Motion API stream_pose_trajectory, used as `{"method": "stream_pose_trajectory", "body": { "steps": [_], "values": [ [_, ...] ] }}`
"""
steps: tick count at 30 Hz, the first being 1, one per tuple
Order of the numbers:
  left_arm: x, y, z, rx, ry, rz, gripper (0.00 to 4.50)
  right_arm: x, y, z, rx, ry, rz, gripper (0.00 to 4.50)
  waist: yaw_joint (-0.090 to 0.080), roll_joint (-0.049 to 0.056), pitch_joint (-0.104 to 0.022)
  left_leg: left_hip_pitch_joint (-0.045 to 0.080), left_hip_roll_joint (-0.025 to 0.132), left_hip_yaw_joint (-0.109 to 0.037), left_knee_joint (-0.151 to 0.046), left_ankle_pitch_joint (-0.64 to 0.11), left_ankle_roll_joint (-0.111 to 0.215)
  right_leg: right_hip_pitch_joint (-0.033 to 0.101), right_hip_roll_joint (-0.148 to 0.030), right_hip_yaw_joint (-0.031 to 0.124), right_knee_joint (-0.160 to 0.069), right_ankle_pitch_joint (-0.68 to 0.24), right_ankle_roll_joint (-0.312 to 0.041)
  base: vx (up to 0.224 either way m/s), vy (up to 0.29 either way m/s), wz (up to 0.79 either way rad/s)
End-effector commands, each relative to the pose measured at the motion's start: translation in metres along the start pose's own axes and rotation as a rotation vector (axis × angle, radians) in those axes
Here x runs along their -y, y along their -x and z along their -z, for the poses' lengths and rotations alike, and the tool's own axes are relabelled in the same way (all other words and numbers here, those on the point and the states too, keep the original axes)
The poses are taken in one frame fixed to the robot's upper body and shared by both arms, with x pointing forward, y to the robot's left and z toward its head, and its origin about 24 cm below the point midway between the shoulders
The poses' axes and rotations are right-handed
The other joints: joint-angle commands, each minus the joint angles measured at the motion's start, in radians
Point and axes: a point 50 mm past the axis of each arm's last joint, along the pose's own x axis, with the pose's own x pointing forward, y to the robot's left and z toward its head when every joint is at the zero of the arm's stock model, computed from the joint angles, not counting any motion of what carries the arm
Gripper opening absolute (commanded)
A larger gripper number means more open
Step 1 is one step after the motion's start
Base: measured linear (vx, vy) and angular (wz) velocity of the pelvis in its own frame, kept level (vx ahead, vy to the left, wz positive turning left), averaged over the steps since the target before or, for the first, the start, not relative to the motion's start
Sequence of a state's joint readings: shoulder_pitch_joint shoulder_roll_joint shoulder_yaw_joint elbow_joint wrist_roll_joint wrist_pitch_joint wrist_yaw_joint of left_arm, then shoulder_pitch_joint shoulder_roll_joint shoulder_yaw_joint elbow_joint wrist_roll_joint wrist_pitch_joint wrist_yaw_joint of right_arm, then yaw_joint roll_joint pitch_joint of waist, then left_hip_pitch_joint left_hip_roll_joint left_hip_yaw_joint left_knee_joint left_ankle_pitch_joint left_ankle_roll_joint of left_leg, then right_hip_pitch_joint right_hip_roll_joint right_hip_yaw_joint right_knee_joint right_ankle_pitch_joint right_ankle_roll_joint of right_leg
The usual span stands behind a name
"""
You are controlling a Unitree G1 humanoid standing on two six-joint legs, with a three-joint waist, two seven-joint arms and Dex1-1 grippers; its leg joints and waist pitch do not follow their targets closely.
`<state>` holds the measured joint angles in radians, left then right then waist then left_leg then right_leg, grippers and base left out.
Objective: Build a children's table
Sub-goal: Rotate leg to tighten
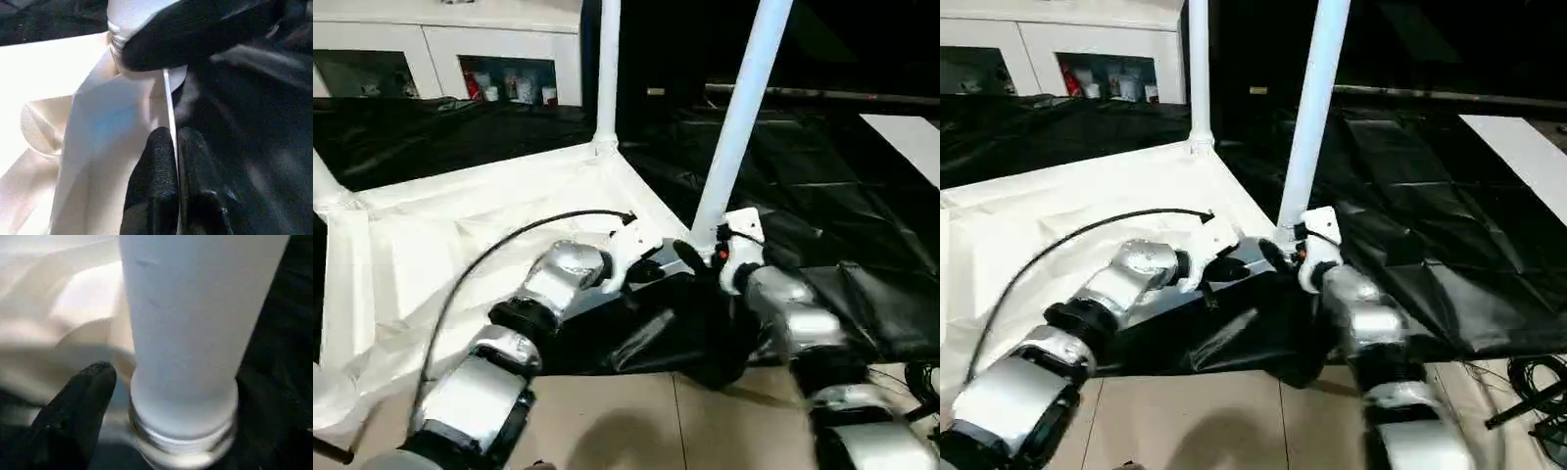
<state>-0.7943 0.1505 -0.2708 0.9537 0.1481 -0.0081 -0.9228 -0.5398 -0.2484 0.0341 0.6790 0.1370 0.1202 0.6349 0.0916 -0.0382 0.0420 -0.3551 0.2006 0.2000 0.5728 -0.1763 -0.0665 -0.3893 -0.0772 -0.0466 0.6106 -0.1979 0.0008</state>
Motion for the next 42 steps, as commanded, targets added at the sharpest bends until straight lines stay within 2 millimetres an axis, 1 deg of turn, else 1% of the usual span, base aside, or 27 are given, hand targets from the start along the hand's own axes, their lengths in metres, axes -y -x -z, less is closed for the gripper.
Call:
{"method": "stream_pose_trajectory", "body": {
  "steps": [1,2,3,4,5,6,7,8,10,11,12,13,14,17,18,19,21,22,24,27,29,30,32,33,39,41,42],
  "values": [
    [0.012,0.003,0.012,0.016,-0.005,0.140,0.00,-0.004,0.007,-0.010,0.010,0.102,-0.149,4.00,0.006,-0.016,-0.048,0.003,0.032,-0.018,-0.062,-0.229,0.062,0.035,-0.070,0.041,-0.091,-0.271,-0.164,0.000,0.000,0.00],
    [0.012,0.006,0.013,0.014,-0.011,0.157,0.00,-0.003,0.010,-0.010,0.005,0.121,-0.178,4.00,0.005,-0.017,-0.048,0.004,0.033,-0.017,-0.062,-0.225,0.062,0.035,-0.071,0.041,-0.090,-0.267,-0.169,0.000,0.000,0.00],
    [0.012,0.009,0.016,0.000,-0.019,0.173,0.00,-0.004,0.014,-0.010,-0.004,0.138,-0.214,4.00,0.005,-0.013,-0.049,0.004,0.032,-0.017,-0.062,-0.220,0.061,0.035,-0.071,0.041,-0.088,-0.265,-0.175,0.000,0.000,0.00],
    [0.012,0.013,0.018,-0.010,-0.030,0.194,0.00,-0.004,0.017,-0.011,-0.013,0.147,-0.253,4.00,0.005,-0.013,-0.051,0.002,0.034,-0.018,-0.062,-0.205,0.060,0.037,-0.069,0.040,-0.084,-0.240,-0.182,0.000,0.000,0.00],
    [0.012,0.017,0.020,-0.018,-0.047,0.228,0.00,-0.006,0.022,-0.011,-0.025,0.156,-0.308,4.00,0.005,-0.010,-0.052,0.003,0.036,-0.018,-0.062,-0.199,0.061,0.037,-0.069,0.039,-0.082,-0.219,-0.190,0.000,0.000,0.00],
    [0.013,0.020,0.020,-0.010,-0.049,0.256,0.00,-0.008,0.023,-0.011,-0.033,0.162,-0.336,4.00,0.005,-0.011,-0.053,0.002,0.038,-0.017,-0.061,-0.183,0.068,0.039,-0.066,0.038,-0.075,-0.167,-0.205,0.000,0.000,0.00],
    [0.014,0.022,0.019,0.001,-0.047,0.282,0.00,-0.009,0.025,-0.011,-0.039,0.169,-0.358,4.00,0.006,-0.010,-0.053,0.002,0.038,-0.016,-0.060,-0.171,0.071,0.039,-0.065,0.037,-0.070,-0.127,-0.224,0.000,0.000,0.00],
    [0.015,0.024,0.019,0.011,-0.040,0.311,0.00,-0.010,0.026,-0.011,-0.045,0.176,-0.378,4.00,0.008,-0.008,-0.054,0.002,0.039,-0.015,-0.059,-0.164,0.072,0.039,-0.065,0.037,-0.067,-0.110,-0.232,0.000,0.000,0.00],
    [0.016,0.030,0.017,0.024,-0.032,0.360,0.00,-0.013,0.028,-0.010,-0.069,0.191,-0.430,4.00,0.012,-0.007,-0.057,0.001,0.039,-0.012,-0.054,-0.135,0.080,0.040,-0.064,0.036,-0.058,-0.047,-0.257,0.000,0.000,0.00],
    [0.016,0.031,0.017,0.025,-0.036,0.367,0.00,-0.014,0.029,-0.009,-0.084,0.195,-0.458,4.00,0.014,-0.007,-0.059,0.003,0.039,-0.011,-0.053,-0.129,0.082,0.039,-0.063,0.037,-0.056,-0.031,-0.260,0.000,0.000,0.00],
    [0.015,0.034,0.018,0.026,-0.040,0.371,0.00,-0.015,0.031,-0.007,-0.102,0.201,-0.489,4.00,0.019,-0.008,-0.059,0.000,0.039,-0.008,-0.049,-0.114,0.094,0.037,-0.061,0.037,-0.050,0.012,-0.272,0.000,0.000,0.00],
    [0.015,0.034,0.018,0.026,-0.042,0.371,0.00,-0.016,0.031,-0.007,-0.106,0.204,-0.495,4.00,0.020,-0.008,-0.058,-0.001,0.038,-0.008,-0.049,-0.117,0.096,0.038,-0.062,0.036,-0.051,0.012,-0.272,0.000,0.000,0.00],
    [0.014,0.036,0.018,0.025,-0.043,0.374,0.00,-0.016,0.032,-0.006,-0.116,0.211,-0.504,4.00,0.021,-0.007,-0.057,0.000,0.039,-0.009,-0.050,-0.129,0.092,0.037,-0.064,0.036,-0.053,-0.007,-0.270,0.000,0.000,0.00],
    [0.013,0.037,0.018,0.024,-0.046,0.369,0.00,-0.016,0.032,-0.005,-0.125,0.214,-0.508,4.00,0.021,-0.007,-0.055,0.001,0.039,-0.010,-0.053,-0.157,0.074,0.036,-0.066,0.036,-0.059,-0.062,-0.258,0.000,0.000,0.00],
    [0.013,0.038,0.018,0.024,-0.046,0.368,0.00,-0.016,0.032,-0.003,-0.135,0.220,-0.512,3.83,0.023,-0.013,-0.054,0.001,0.039,-0.011,-0.054,-0.166,0.063,0.037,-0.068,0.037,-0.061,-0.105,-0.245,0.000,0.000,0.00],
    [0.013,0.038,0.018,0.024,-0.046,0.369,0.00,-0.017,0.032,-0.002,-0.143,0.226,-0.518,3.83,0.022,-0.011,-0.054,0.001,0.039,-0.012,-0.055,-0.167,0.061,0.036,-0.069,0.037,-0.063,-0.112,-0.242,0.000,0.000,0.00],
    [0.013,0.039,0.018,0.027,-0.045,0.368,0.00,-0.017,0.032,-0.001,-0.155,0.234,-0.524,3.65,0.022,-0.012,-0.054,0.001,0.040,-0.012,-0.055,-0.163,0.056,0.036,-0.068,0.037,-0.062,-0.109,-0.238,0.000,0.000,0.00],
    [0.014,0.039,0.018,0.029,-0.042,0.372,0.00,-0.018,0.033,0.001,-0.157,0.229,-0.527,3.65,0.022,-0.013,-0.055,0.001,0.040,-0.011,-0.054,-0.156,0.058,0.036,-0.067,0.038,-0.060,-0.093,-0.240,0.000,0.000,0.00],
    [0.014,0.039,0.018,0.030,-0.041,0.374,0.00,-0.019,0.032,0.002,-0.153,0.222,-0.526,3.30,0.022,-0.012,-0.056,-0.001,0.038,-0.011,-0.052,-0.137,0.067,0.037,-0.066,0.037,-0.056,-0.060,-0.245,0.000,0.000,0.00],
    [0.015,0.038,0.018,0.030,-0.040,0.375,0.00,-0.019,0.031,0.003,-0.153,0.218,-0.527,3.22,0.023,-0.013,-0.056,0.000,0.038,-0.010,-0.051,-0.131,0.072,0.038,-0.066,0.037,-0.056,-0.053,-0.247,0.000,0.000,0.00],
    [0.015,0.038,0.018,0.030,-0.039,0.376,0.00,-0.019,0.031,0.003,-0.154,0.217,-0.527,2.93,0.023,-0.013,-0.056,-0.001,0.037,-0.010,-0.050,-0.135,0.071,0.038,-0.065,0.037,-0.056,-0.058,-0.247,0.000,0.000,0.00],
    [0.015,0.038,0.018,0.029,-0.037,0.377,0.00,-0.019,0.032,0.003,-0.153,0.216,-0.528,2.86,0.023,-0.013,-0.056,0.000,0.038,-0.010,-0.051,-0.138,0.070,0.038,-0.066,0.037,-0.057,-0.064,-0.246,0.000,0.000,0.00],
    [0.016,0.038,0.019,0.027,-0.036,0.378,0.00,-0.019,0.032,0.004,-0.151,0.212,-0.530,2.85,0.022,-0.013,-0.056,0.000,0.038,-0.011,-0.051,-0.142,0.067,0.038,-0.066,0.037,-0.057,-0.071,-0.246,0.000,0.000,0.00],
    [0.016,0.039,0.019,0.025,-0.033,0.380,0.00,-0.019,0.032,0.004,-0.150,0.210,-0.531,2.77,0.022,-0.012,-0.056,0.001,0.038,-0.010,-0.051,-0.143,0.066,0.037,-0.065,0.037,-0.057,-0.071,-0.246,0.000,0.000,0.00],
    [0.017,0.039,0.022,0.014,-0.018,0.385,0.00,-0.019,0.033,0.006,-0.148,0.184,-0.524,2.73,0.022,-0.011,-0.058,0.000,0.037,-0.010,-0.049,-0.125,0.074,0.039,-0.064,0.037,-0.053,-0.036,-0.254,0.000,0.000,0.00],
    [0.016,0.036,0.025,0.003,0.000,0.349,0.00,-0.015,0.029,0.011,-0.153,0.158,-0.441,2.73,0.022,-0.011,-0.058,0.000,0.037,-0.010,-0.049,-0.125,0.073,0.039,-0.064,0.037,-0.053,-0.037,-0.254,0.000,0.000,0.00],
    [0.015,0.033,0.026,-0.004,0.010,0.305,0.00,-0.012,0.025,0.015,-0.154,0.137,-0.364,2.72,0.017,-0.009,-0.055,0.001,0.036,-0.010,-0.052,-0.146,0.061,0.034,-0.066,0.037,-0.059,-0.070,-0.253,0.000,0.000,0.00]
  ]
}}
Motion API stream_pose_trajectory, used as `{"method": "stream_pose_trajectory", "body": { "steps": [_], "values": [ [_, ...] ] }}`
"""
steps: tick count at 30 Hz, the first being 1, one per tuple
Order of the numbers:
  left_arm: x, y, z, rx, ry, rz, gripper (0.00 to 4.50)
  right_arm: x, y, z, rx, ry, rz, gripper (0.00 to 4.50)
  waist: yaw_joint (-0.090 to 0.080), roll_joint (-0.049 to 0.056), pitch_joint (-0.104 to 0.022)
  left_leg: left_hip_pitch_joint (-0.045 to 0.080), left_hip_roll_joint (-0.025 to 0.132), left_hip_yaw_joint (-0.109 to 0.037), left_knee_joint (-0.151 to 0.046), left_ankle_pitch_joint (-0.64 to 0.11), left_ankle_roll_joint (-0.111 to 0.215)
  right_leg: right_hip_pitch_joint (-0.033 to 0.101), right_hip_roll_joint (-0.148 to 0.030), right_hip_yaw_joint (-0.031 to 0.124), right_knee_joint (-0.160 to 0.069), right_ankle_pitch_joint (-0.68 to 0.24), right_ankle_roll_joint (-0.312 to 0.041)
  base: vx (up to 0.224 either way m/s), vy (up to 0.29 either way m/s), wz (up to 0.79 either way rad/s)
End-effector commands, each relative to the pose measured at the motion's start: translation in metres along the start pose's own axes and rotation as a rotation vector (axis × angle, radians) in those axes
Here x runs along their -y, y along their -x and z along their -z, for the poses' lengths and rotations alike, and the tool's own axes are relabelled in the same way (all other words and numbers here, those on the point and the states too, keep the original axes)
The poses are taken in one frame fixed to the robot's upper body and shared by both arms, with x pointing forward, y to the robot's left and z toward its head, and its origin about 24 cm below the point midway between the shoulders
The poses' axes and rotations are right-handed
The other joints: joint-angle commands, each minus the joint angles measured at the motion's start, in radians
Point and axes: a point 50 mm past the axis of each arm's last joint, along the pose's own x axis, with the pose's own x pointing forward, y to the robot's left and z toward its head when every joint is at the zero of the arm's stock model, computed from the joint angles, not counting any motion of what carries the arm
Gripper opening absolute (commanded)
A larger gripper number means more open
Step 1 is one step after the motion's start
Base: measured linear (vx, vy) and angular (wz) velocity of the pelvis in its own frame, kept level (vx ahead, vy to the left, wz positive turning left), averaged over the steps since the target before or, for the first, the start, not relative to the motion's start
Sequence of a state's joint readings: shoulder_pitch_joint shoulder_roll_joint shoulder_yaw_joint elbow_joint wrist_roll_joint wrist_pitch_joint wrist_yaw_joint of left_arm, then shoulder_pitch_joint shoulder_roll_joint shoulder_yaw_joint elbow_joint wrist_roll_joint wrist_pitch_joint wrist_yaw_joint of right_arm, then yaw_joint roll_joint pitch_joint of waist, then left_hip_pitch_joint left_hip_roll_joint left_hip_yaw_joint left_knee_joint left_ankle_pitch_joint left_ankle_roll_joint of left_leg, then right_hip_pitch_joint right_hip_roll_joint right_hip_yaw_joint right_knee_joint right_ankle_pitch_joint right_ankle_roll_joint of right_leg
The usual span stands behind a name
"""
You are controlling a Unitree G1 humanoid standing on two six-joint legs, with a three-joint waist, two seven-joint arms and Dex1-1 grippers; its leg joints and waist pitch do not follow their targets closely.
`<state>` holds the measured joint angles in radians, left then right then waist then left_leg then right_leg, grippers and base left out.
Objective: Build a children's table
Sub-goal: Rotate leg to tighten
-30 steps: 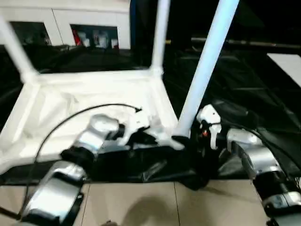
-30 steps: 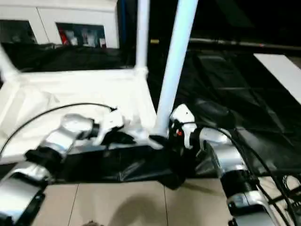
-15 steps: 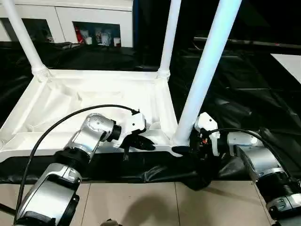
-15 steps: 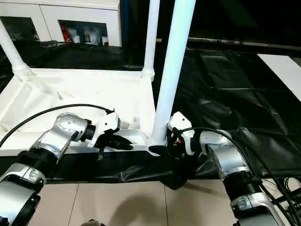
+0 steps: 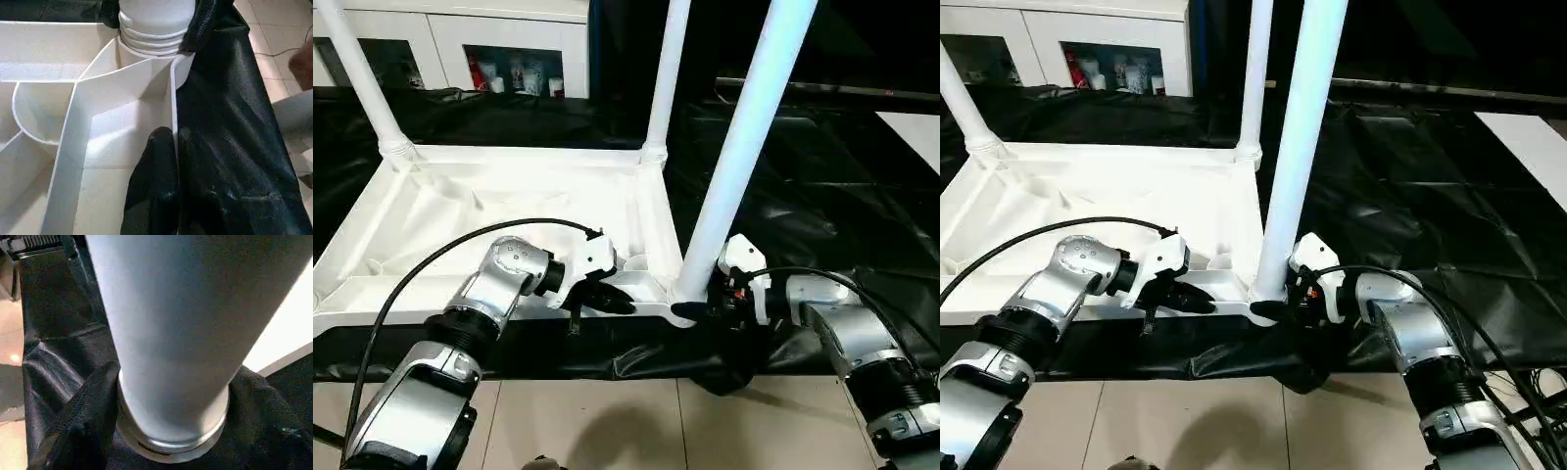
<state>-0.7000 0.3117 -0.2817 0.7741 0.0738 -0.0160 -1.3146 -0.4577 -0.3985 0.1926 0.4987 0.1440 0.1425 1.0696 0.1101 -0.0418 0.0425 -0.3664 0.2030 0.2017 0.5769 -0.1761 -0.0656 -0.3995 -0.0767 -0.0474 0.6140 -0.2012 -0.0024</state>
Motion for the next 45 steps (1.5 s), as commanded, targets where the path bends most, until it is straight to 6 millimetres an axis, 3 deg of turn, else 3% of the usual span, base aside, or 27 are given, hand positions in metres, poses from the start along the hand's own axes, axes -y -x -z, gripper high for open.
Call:
{"method": "stream_pose_trajectory", "body": {
  "steps": [1,4,6,7,9,13,17,18,23,26,30,33,35,38,45],
  "values": [
    [0.003,-0.017,0.010,-0.006,0.072,-0.048,0.00,0.009,-0.004,0.016,-0.025,-0.085,0.182,2.72,-0.004,-0.005,-0.055,0.013,0.033,-0.013,-0.057,-0.161,0.052,0.044,-0.067,0.038,-0.064,-0.090,-0.246,0.000,0.000,0.00],
    [-0.005,-0.028,0.008,0.002,0.121,-0.184,0.00,0.015,-0.017,0.020,0.021,-0.210,0.390,2.72,-0.017,-0.006,-0.050,0.018,0.033,-0.019,-0.065,-0.229,0.006,0.040,-0.070,0.038,-0.079,-0.226,-0.219,0.000,0.000,0.00],
    [-0.003,-0.047,0.003,-0.005,0.158,-0.236,0.00,0.017,-0.033,0.021,0.051,-0.326,0.596,2.72,-0.031,-0.002,-0.047,0.017,0.031,-0.025,-0.072,-0.274,-0.024,0.040,-0.072,0.039,-0.089,-0.335,-0.180,0.000,0.000,0.00],
    [-0.003,-0.052,0.002,-0.008,0.164,-0.250,0.00,0.017,-0.036,0.020,0.054,-0.338,0.636,2.72,-0.038,-0.002,-0.042,0.021,0.031,-0.026,-0.076,-0.305,-0.033,0.033,-0.070,0.039,-0.095,-0.381,-0.166,0.000,0.000,0.00],
    [-0.002,-0.059,-0.001,-0.009,0.177,-0.274,0.00,0.017,-0.041,0.019,0.054,-0.341,0.687,2.72,-0.044,-0.006,-0.040,0.031,0.028,-0.027,-0.074,-0.362,-0.029,0.027,-0.071,0.038,-0.110,-0.469,-0.141,0.000,0.000,0.00],
    [0.001,-0.079,-0.009,-0.019,0.156,-0.298,0.00,0.013,-0.058,0.013,0.029,-0.297,0.706,2.72,-0.050,-0.009,-0.039,0.035,0.026,-0.032,-0.073,-0.385,-0.017,0.019,-0.074,0.038,-0.125,-0.564,-0.099,0.000,0.000,0.00],
    [-0.001,-0.077,-0.010,-0.028,0.137,-0.300,0.00,0.016,-0.057,0.004,0.081,-0.271,0.693,2.72,-0.048,-0.008,-0.041,0.029,0.026,-0.033,-0.078,-0.371,-0.001,0.023,-0.073,0.038,-0.123,-0.517,-0.097,0.000,0.000,0.00],
    [-0.002,-0.074,-0.010,-0.033,0.121,-0.300,0.00,0.018,-0.054,0.001,0.109,-0.267,0.689,3.28,-0.048,-0.007,-0.043,0.027,0.027,-0.032,-0.079,-0.359,0.002,0.026,-0.072,0.039,-0.121,-0.484,-0.105,0.000,0.000,0.00],
    [-0.005,-0.066,-0.008,-0.036,0.080,-0.279,0.00,0.025,-0.044,-0.006,0.137,-0.214,0.665,3.73,-0.043,-0.009,-0.046,0.022,0.029,-0.028,-0.079,-0.323,0.018,0.032,-0.072,0.041,-0.111,-0.388,-0.140,0.000,0.000,0.00],
    [0.000,-0.052,-0.004,-0.006,0.041,-0.156,0.00,0.026,-0.027,-0.010,0.134,-0.113,0.485,3.89,-0.037,-0.012,-0.046,0.019,0.029,-0.024,-0.075,-0.290,0.042,0.037,-0.073,0.042,-0.108,-0.349,-0.154,0.000,0.000,0.00],
    [0.002,-0.036,0.004,-0.015,0.029,-0.085,0.00,0.017,-0.007,-0.005,0.079,-0.036,0.257,3.89,-0.021,-0.016,-0.050,0.017,0.032,-0.019,-0.070,-0.213,0.077,0.046,-0.072,0.043,-0.093,-0.229,-0.180,0.000,0.000,0.00],
    [0.002,-0.029,0.005,-0.003,0.022,-0.062,0.00,0.011,0.002,-0.001,0.033,-0.005,0.153,3.89,-0.013,-0.017,-0.054,0.013,0.034,-0.016,-0.065,-0.142,0.095,0.052,-0.065,0.039,-0.073,-0.091,-0.222,0.052,-0.005,0.01],
    [0.003,-0.024,0.004,0.019,0.020,-0.036,0.00,0.008,0.005,0.000,0.016,0.008,0.100,3.89,-0.011,-0.015,-0.055,0.012,0.035,-0.015,-0.063,-0.126,0.099,0.052,-0.066,0.037,-0.067,-0.050,-0.239,0.000,0.000,0.00],
    [0.004,-0.020,0.002,0.041,0.022,-0.012,0.00,0.004,0.006,0.000,-0.006,0.028,0.044,3.89,-0.007,-0.015,-0.057,0.013,0.036,-0.012,-0.059,-0.118,0.107,0.052,-0.066,0.037,-0.062,-0.028,-0.251,0.000,0.000,0.00],
    [0.009,-0.017,0.003,0.058,0.020,0.040,0.00,0.003,0.002,-0.004,0.017,0.023,0.018,3.89,-0.006,-0.019,-0.052,0.013,0.036,-0.013,-0.064,-0.173,0.070,0.048,-0.070,0.039,-0.074,-0.159,-0.221,0.000,0.000,0.00]
  ]
}}
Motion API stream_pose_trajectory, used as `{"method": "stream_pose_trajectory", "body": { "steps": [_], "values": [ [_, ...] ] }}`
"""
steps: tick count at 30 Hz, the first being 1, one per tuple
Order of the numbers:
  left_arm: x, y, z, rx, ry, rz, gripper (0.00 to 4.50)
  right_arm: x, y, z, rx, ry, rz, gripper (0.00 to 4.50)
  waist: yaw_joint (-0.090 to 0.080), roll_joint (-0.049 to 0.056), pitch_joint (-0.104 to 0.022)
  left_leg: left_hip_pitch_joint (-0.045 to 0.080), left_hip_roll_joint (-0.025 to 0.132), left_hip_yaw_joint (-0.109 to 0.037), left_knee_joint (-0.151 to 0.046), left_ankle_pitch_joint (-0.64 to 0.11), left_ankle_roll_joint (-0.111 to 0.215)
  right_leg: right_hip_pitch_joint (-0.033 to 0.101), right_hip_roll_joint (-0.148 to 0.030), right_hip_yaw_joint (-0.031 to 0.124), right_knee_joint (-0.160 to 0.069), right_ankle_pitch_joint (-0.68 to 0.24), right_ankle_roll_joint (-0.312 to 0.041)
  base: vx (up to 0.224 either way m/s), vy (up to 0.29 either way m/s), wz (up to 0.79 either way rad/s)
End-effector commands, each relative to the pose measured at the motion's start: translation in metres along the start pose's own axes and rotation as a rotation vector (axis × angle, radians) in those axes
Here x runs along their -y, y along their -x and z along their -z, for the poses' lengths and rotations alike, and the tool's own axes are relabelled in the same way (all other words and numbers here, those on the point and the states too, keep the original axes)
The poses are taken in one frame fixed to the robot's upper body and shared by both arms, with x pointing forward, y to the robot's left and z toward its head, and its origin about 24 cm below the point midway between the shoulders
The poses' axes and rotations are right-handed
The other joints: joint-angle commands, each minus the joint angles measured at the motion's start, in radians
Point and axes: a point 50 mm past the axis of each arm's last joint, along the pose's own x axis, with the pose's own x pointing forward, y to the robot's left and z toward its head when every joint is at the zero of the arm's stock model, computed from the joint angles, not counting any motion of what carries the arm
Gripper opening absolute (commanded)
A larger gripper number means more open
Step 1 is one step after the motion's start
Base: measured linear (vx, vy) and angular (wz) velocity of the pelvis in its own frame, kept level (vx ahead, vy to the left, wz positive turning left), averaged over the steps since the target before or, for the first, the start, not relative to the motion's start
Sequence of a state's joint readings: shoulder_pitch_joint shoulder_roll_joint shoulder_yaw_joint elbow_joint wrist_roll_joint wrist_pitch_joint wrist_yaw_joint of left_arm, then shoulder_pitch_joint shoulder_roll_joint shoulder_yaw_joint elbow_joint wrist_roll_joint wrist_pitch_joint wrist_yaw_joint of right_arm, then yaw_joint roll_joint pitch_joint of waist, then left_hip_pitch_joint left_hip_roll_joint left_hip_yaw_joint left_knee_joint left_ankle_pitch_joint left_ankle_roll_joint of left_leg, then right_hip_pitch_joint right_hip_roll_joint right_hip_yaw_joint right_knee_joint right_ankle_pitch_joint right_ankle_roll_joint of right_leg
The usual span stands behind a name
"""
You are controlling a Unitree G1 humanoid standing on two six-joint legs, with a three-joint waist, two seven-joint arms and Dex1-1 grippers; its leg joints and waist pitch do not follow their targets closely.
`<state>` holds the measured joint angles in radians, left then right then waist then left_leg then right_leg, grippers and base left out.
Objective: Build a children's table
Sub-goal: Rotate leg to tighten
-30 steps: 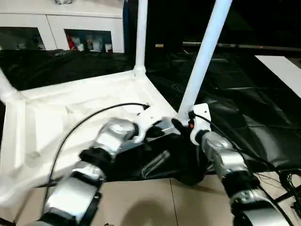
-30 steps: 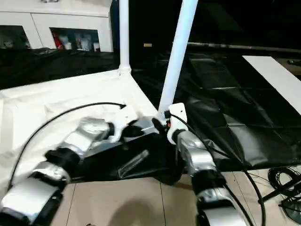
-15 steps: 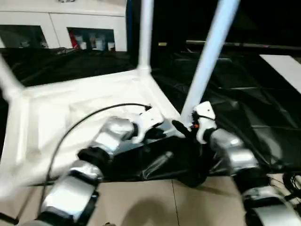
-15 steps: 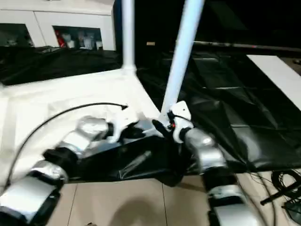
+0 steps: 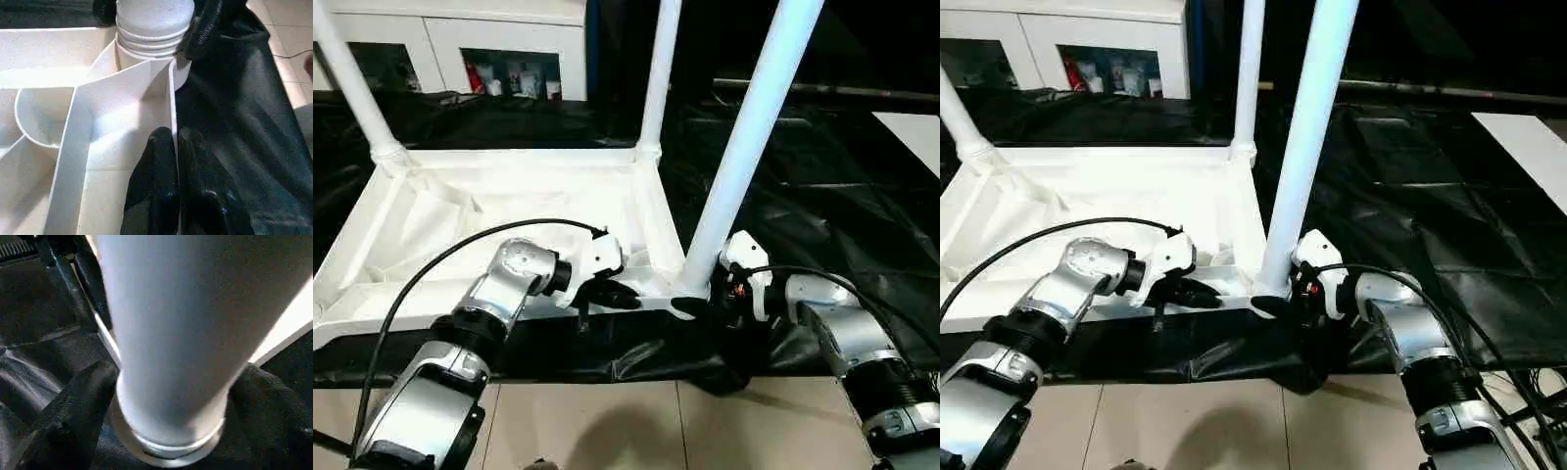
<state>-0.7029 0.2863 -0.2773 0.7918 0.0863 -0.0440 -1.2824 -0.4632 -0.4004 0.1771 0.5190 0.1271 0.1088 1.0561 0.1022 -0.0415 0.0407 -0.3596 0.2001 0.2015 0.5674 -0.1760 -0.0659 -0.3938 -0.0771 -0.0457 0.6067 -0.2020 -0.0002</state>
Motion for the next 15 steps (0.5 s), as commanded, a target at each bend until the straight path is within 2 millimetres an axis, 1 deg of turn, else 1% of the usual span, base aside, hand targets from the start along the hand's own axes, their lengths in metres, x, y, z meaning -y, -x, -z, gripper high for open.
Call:
{"method": "stream_pose_trajectory", "body": {
  "steps": [1,2,3,4,6,7,10,11,12,15],
  "values": [
    [0.0100,-0.0092,0.0049,0.046,0.040,0.059,0.00,-0.0009,-0.0008,-0.0039,0.014,0.001,-0.018,3.89,0.002,-0.018,-0.050,0.007,0.039,-0.013,-0.054,-0.170,0.067,0.041,-0.069,0.039,-0.066,-0.160,-0.220,0.000,0.000,0.00],
    [0.0103,-0.0090,0.0049,0.047,0.040,0.062,0.00,-0.0010,-0.0007,-0.0038,0.011,0.002,-0.021,3.89,0.002,-0.019,-0.051,0.006,0.039,-0.014,-0.054,-0.166,0.067,0.041,-0.069,0.039,-0.065,-0.155,-0.219,0.000,0.000,0.00],
    [0.0105,-0.0089,0.0049,0.047,0.040,0.064,0.00,-0.0010,-0.0008,-0.0035,0.007,0.004,-0.024,3.63,0.002,-0.020,-0.052,0.005,0.038,-0.014,-0.053,-0.159,0.068,0.040,-0.068,0.039,-0.064,-0.144,-0.219,0.000,0.000,0.00],
    [0.0106,-0.0087,0.0049,0.047,0.039,0.065,0.00,-0.0011,-0.0009,-0.0032,0.003,0.005,-0.027,3.63,0.003,-0.019,-0.054,0.005,0.038,-0.013,-0.050,-0.144,0.073,0.040,-0.067,0.039,-0.060,-0.118,-0.223,0.000,0.000,0.00],
    [0.0103,-0.0083,0.0049,0.046,0.039,0.065,0.00,-0.0011,-0.0013,-0.0023,-0.001,0.004,-0.030,3.51,0.002,-0.019,-0.053,0.002,0.037,-0.012,-0.049,-0.134,0.081,0.040,-0.065,0.038,-0.058,-0.096,-0.229,0.000,0.000,0.00],
    [0.0100,-0.0079,0.0047,0.045,0.039,0.063,0.00,-0.0012,-0.0016,-0.0014,-0.001,0.001,-0.032,3.38,0.003,-0.018,-0.054,0.003,0.037,-0.012,-0.048,-0.132,0.083,0.040,-0.066,0.038,-0.057,-0.088,-0.231,0.000,0.000,0.00],
    [0.0098,-0.0074,0.0045,0.044,0.039,0.064,0.00,-0.0010,-0.0020,-0.0010,0.002,-0.003,-0.035,3.05,0.003,-0.018,-0.054,0.003,0.037,-0.011,-0.047,-0.129,0.085,0.041,-0.065,0.038,-0.056,-0.079,-0.235,0.000,0.000,0.00],
    [0.0098,-0.0072,0.0044,0.043,0.040,0.066,0.00,-0.0009,-0.0023,-0.0005,0.005,-0.006,-0.035,3.05,0.003,-0.018,-0.054,0.002,0.036,-0.011,-0.046,-0.128,0.086,0.041,-0.065,0.038,-0.055,-0.075,-0.236,0.000,0.000,0.00],
    [0.0099,-0.0069,0.0044,0.042,0.040,0.068,0.00,-0.0007,-0.0026,-0.0002,0.007,-0.009,-0.035,2.94,0.003,-0.016,-0.054,0.003,0.036,-0.011,-0.047,-0.132,0.084,0.041,-0.065,0.037,-0.056,-0.078,-0.237,0.000,0.000,0.00],
    [0.0105,-0.0069,0.0048,0.038,0.041,0.072,0.00,-0.0009,-0.0034,0.0019,0.011,-0.017,-0.038,2.79,0.002,-0.015,-0.054,0.003,0.037,-0.012,-0.047,-0.141,0.079,0.041,-0.065,0.037,-0.057,-0.088,-0.237,0.000,0.000,0.00]
  ]
}}
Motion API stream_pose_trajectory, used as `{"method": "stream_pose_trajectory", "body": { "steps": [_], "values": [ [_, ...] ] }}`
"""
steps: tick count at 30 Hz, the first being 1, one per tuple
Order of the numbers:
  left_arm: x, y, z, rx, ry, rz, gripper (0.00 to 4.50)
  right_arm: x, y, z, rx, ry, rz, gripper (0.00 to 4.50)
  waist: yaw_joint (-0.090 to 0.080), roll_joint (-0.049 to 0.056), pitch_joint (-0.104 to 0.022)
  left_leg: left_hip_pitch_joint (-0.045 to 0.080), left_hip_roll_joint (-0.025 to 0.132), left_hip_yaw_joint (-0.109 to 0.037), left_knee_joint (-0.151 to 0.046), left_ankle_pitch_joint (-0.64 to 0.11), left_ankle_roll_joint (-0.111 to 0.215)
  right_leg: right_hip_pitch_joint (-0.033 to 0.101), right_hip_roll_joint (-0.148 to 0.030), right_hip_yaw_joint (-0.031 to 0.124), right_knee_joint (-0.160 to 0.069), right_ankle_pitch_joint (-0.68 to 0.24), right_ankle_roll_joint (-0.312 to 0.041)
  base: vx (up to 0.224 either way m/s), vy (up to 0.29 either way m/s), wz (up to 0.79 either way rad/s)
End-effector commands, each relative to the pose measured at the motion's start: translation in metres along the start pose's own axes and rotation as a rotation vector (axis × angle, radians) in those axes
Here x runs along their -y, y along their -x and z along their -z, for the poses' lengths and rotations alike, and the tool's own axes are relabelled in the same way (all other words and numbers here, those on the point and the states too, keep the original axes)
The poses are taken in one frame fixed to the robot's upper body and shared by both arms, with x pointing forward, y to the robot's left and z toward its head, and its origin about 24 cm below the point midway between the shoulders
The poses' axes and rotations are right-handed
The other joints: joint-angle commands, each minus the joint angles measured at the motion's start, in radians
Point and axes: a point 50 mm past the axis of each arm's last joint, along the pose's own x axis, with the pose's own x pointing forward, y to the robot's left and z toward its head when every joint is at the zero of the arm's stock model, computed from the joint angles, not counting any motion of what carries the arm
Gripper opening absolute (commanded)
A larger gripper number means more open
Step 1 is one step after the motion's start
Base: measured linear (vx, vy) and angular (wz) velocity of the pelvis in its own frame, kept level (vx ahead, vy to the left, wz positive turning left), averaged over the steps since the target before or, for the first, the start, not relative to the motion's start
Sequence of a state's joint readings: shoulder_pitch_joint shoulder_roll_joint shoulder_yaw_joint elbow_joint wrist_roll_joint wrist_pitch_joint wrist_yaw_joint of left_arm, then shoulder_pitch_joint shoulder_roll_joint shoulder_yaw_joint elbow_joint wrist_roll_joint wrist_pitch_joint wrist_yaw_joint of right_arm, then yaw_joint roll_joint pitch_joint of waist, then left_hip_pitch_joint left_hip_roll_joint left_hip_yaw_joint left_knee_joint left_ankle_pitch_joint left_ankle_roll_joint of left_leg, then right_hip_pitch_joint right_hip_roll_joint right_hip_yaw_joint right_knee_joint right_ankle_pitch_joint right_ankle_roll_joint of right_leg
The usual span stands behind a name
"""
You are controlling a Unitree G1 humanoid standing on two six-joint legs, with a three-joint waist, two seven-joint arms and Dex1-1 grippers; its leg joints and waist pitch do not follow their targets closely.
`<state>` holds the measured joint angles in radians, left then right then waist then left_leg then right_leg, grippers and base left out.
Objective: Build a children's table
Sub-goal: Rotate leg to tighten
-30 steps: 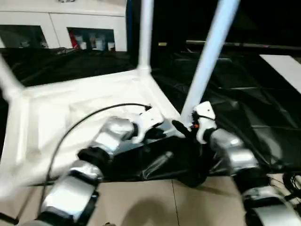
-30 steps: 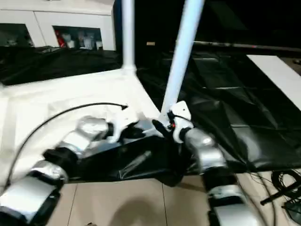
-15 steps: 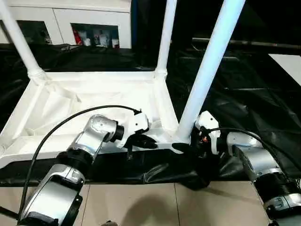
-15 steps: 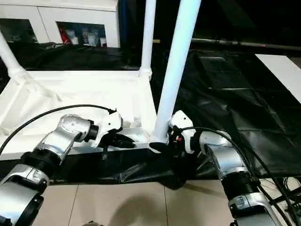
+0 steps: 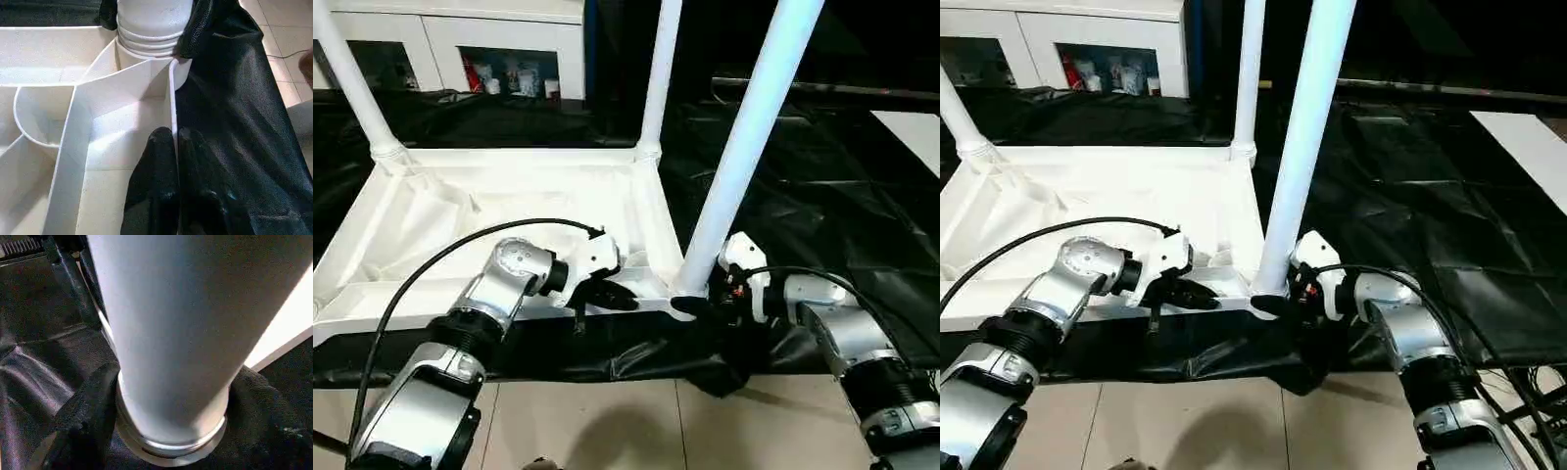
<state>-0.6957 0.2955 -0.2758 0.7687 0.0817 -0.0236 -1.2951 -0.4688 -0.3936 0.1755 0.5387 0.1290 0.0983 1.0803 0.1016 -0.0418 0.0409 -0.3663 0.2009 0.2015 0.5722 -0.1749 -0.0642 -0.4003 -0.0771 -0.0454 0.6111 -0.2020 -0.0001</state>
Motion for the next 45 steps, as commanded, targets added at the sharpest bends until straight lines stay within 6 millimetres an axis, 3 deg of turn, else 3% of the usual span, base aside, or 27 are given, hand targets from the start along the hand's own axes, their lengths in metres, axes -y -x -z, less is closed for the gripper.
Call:
{"method": "stream_pose_trajectory", "body": {
  "steps": [1,7,10,12,13,14,16,20,21,22,29,30,32,35,38,40,42,45],
  "values": [
    [0.010,-0.010,0.005,0.039,0.034,0.067,0.00,0.000,-0.002,0.001,0.005,-0.012,-0.014,2.79,0.002,-0.014,-0.054,0.010,0.036,-0.012,-0.052,-0.142,0.076,0.048,-0.065,0.037,-0.061,-0.084,-0.239,0.000,0.000,0.00],
    [0.010,-0.009,0.006,0.031,0.042,0.072,0.00,0.000,-0.003,0.006,0.006,-0.029,0.002,2.76,0.002,-0.013,-0.056,0.010,0.035,-0.012,-0.051,-0.134,0.078,0.049,-0.064,0.036,-0.058,-0.063,-0.247,0.000,0.000,0.00],
    [0.007,-0.011,0.010,0.007,0.058,0.016,0.00,0.006,-0.005,0.017,0.006,-0.095,0.123,2.76,-0.002,-0.010,-0.055,0.011,0.036,-0.011,-0.051,-0.149,0.073,0.046,-0.065,0.037,-0.060,-0.076,-0.251,0.000,0.000,0.00],
    [-0.003,-0.021,0.013,0.000,0.120,-0.157,0.00,0.012,-0.011,0.025,0.036,-0.174,0.292,2.76,-0.015,-0.008,-0.050,0.016,0.034,-0.014,-0.057,-0.208,0.042,0.038,-0.066,0.038,-0.073,-0.171,-0.237,0.000,0.000,0.00],
    [-0.003,-0.021,0.013,0.000,0.120,-0.157,0.00,0.012,-0.011,0.025,0.036,-0.174,0.292,2.75,-0.015,-0.008,-0.050,0.016,0.034,-0.014,-0.057,-0.208,0.042,0.038,-0.066,0.038,-0.073,-0.171,-0.237,0.000,0.000,0.00],
    [-0.008,-0.031,0.010,0.013,0.174,-0.257,0.00,0.014,-0.018,0.028,0.064,-0.247,0.441,2.75,-0.020,-0.009,-0.048,0.016,0.033,-0.018,-0.061,-0.242,0.012,0.041,-0.068,0.038,-0.081,-0.262,-0.212,0.000,0.000,0.00],
    [-0.011,-0.041,0.006,0.018,0.209,-0.316,0.00,0.016,-0.027,0.026,0.084,-0.311,0.571,2.75,-0.024,-0.005,-0.046,0.022,0.034,-0.022,-0.067,-0.274,-0.010,0.036,-0.069,0.039,-0.087,-0.319,-0.193,0.000,0.000,0.00],
    [-0.013,-0.054,-0.003,0.009,0.231,-0.376,0.00,0.016,-0.042,0.021,0.100,-0.388,0.694,2.75,-0.030,-0.007,-0.042,0.026,0.028,-0.023,-0.068,-0.324,-0.009,0.029,-0.069,0.040,-0.104,-0.417,-0.154,0.000,0.000,0.00],
    [-0.013,-0.066,-0.011,0.015,0.240,-0.403,0.00,0.014,-0.054,0.016,0.072,-0.379,0.753,2.75,-0.035,0.000,-0.041,0.026,0.028,-0.025,-0.069,-0.337,-0.012,0.025,-0.071,0.041,-0.107,-0.448,-0.146,0.000,0.000,0.00],
    [-0.013,-0.069,-0.014,0.017,0.241,-0.412,0.00,0.014,-0.058,0.014,0.062,-0.368,0.772,2.75,-0.038,-0.006,-0.041,0.028,0.026,-0.028,-0.070,-0.348,-0.016,0.027,-0.069,0.037,-0.112,-0.478,-0.131,0.000,0.000,0.00],
    [-0.011,-0.072,-0.015,-0.017,0.152,-0.366,0.00,0.008,-0.073,-0.002,0.065,-0.217,0.655,2.75,-0.036,-0.008,-0.045,0.018,0.025,-0.027,-0.070,-0.308,0.023,0.034,-0.068,0.040,-0.107,-0.391,-0.133,0.000,0.000,0.00],
    [-0.012,-0.069,-0.013,-0.028,0.136,-0.362,0.00,0.009,-0.072,-0.005,0.084,-0.208,0.641,3.31,-0.036,-0.008,-0.046,0.016,0.026,-0.026,-0.070,-0.298,0.027,0.036,-0.069,0.040,-0.104,-0.375,-0.139,0.000,0.000,0.00],
    [-0.012,-0.067,-0.012,-0.037,0.116,-0.356,0.00,0.011,-0.070,-0.007,0.102,-0.215,0.643,3.45,-0.034,-0.006,-0.046,0.016,0.025,-0.025,-0.069,-0.293,0.033,0.036,-0.069,0.040,-0.104,-0.361,-0.147,0.000,0.000,0.00],
    [-0.015,-0.059,-0.009,-0.041,0.107,-0.354,0.00,0.018,-0.059,-0.012,0.131,-0.185,0.635,3.88,-0.033,-0.006,-0.046,0.018,0.025,-0.023,-0.069,-0.285,0.038,0.037,-0.068,0.040,-0.104,-0.351,-0.156,0.000,0.000,0.00],
    [-0.019,-0.043,-0.004,-0.046,0.078,-0.331,0.00,0.028,-0.034,-0.020,0.166,-0.115,0.538,3.99,-0.029,-0.007,-0.047,0.013,0.027,-0.024,-0.068,-0.264,0.051,0.045,-0.068,0.038,-0.101,-0.326,-0.154,0.000,0.000,0.00],
    [-0.019,-0.039,-0.004,-0.044,0.059,-0.311,0.00,0.028,-0.026,-0.020,0.139,-0.064,0.486,4.30,-0.030,-0.007,-0.052,0.004,0.026,-0.023,-0.064,-0.209,0.067,0.050,-0.065,0.037,-0.089,-0.234,-0.170,0.000,0.000,0.00],
    [-0.018,-0.032,-0.001,-0.036,0.044,-0.275,0.00,0.026,-0.015,-0.016,0.065,0.031,0.386,4.43,-0.029,-0.006,-0.053,0.008,0.027,-0.020,-0.059,-0.187,0.076,0.047,-0.064,0.038,-0.084,-0.182,-0.189,0.000,0.000,0.00],
    [-0.015,-0.024,0.000,-0.003,0.027,-0.190,0.00,0.021,-0.001,-0.013,0.033,0.068,0.272,4.43,-0.019,-0.007,-0.056,0.004,0.030,-0.018,-0.053,-0.137,0.109,0.053,-0.064,0.037,-0.070,-0.060,-0.228,0.000,0.000,0.00]
  ]
}}
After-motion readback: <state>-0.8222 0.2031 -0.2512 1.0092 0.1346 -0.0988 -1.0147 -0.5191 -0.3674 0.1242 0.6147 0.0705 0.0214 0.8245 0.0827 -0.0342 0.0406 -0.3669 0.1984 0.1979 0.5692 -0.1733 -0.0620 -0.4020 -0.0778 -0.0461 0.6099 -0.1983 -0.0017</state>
